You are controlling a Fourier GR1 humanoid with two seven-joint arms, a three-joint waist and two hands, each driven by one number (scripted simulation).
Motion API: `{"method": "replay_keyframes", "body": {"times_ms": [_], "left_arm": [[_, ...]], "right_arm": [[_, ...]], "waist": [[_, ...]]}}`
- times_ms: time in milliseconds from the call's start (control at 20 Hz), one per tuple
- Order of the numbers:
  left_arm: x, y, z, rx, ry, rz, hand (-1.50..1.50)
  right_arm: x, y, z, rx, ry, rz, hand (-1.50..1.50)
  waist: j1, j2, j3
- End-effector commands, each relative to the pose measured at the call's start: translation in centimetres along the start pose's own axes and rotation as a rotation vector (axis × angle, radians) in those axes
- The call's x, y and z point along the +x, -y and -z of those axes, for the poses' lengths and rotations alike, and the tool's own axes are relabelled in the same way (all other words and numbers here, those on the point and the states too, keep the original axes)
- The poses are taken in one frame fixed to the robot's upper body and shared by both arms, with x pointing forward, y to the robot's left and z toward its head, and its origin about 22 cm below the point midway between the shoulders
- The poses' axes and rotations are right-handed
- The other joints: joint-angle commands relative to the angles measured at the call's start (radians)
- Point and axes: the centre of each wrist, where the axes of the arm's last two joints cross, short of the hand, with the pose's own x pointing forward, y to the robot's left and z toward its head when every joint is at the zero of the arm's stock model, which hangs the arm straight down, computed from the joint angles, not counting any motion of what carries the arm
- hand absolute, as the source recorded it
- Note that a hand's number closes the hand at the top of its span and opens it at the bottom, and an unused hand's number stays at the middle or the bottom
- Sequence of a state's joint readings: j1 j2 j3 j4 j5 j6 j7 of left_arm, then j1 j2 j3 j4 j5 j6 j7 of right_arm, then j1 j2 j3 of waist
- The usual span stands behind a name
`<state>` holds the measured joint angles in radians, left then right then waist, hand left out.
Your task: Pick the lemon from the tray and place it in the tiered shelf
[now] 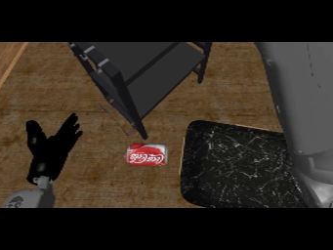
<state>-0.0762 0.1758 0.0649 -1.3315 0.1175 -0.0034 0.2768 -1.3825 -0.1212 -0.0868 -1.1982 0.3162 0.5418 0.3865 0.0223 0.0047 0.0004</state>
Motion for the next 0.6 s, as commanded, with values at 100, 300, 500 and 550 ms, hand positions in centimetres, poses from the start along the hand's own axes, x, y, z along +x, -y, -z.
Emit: {"method": "replay_keyframes", "body": {"times_ms": [100, 300, 500, 550], "left_arm": [[-0.4, -1.2, 0.7, -0.003, -0.015, -0.012, 0.0], [0.6, -0.3, -0.9, -0.013, -0.003, 0.002, 0.0], [0.3, -0.7, -0.6, -0.018, -0.022, 0.009, 0.0], [0.8, 0.0, 0.4, -0.018, -0.015, 0.002, 0.0]], "right_arm": [[-0.9, -1.0, 3.3, 0.039, 0.013, -0.065, 1.5], [-3.0, -2.6, 4.5, 0.011, 0.015, -0.088, 1.5], [-4.4, -5.2, 5.6, 0.018, 0.021, -0.082, 1.5], [-3.1, -4.3, 6.5, -0.008, 0.009, -0.081, 1.5]], "waist": [[0.004, 0.004, -0.002], [0.013, 0.003, -0.001], [0.007, 0.003, -0.001], [0.014, 0.007, -0.002]]}}
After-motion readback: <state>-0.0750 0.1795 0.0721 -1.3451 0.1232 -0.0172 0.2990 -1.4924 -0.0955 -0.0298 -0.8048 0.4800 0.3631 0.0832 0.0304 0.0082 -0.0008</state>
